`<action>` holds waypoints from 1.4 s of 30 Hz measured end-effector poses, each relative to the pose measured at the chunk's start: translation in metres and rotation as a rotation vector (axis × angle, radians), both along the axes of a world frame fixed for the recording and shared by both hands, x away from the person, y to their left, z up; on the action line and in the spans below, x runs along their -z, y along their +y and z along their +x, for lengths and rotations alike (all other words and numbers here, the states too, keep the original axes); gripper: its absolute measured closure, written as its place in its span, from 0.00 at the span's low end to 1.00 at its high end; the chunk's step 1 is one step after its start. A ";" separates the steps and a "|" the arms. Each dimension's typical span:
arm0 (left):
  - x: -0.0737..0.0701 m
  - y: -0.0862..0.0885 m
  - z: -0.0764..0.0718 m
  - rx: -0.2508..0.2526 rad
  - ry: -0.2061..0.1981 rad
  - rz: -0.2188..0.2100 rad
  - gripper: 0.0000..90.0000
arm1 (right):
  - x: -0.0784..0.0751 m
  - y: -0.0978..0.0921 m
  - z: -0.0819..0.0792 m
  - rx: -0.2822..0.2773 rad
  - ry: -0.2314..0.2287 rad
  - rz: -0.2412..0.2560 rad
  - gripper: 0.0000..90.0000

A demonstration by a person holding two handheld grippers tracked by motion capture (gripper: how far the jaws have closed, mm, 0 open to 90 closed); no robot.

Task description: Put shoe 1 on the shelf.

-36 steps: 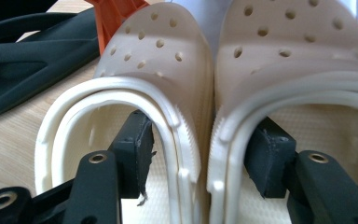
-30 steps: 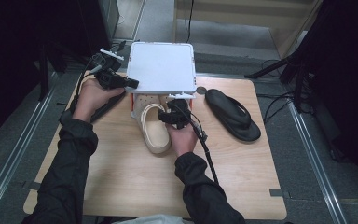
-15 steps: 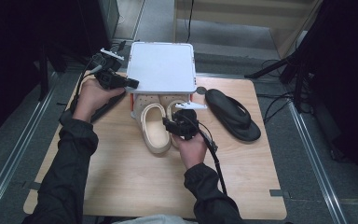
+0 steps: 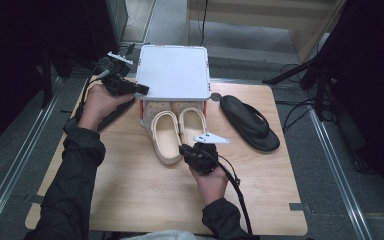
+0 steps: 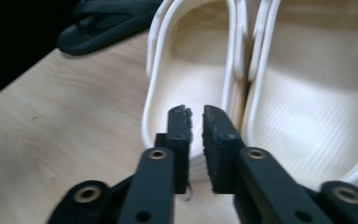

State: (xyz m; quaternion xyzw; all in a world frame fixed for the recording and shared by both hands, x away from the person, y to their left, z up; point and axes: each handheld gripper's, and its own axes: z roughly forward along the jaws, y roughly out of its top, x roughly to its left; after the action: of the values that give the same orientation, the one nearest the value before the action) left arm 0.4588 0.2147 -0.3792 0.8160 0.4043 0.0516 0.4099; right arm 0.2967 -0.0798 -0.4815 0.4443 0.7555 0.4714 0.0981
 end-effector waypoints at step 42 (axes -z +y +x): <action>0.000 0.001 0.000 0.007 0.005 -0.004 0.99 | 0.039 0.037 0.006 -0.087 0.124 -0.043 1.00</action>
State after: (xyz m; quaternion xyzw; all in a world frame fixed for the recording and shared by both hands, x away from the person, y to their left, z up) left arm 0.4589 0.2157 -0.3793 0.8168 0.4024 0.0473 0.4107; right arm 0.3024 -0.0425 -0.5205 0.4370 0.7886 0.4307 0.0400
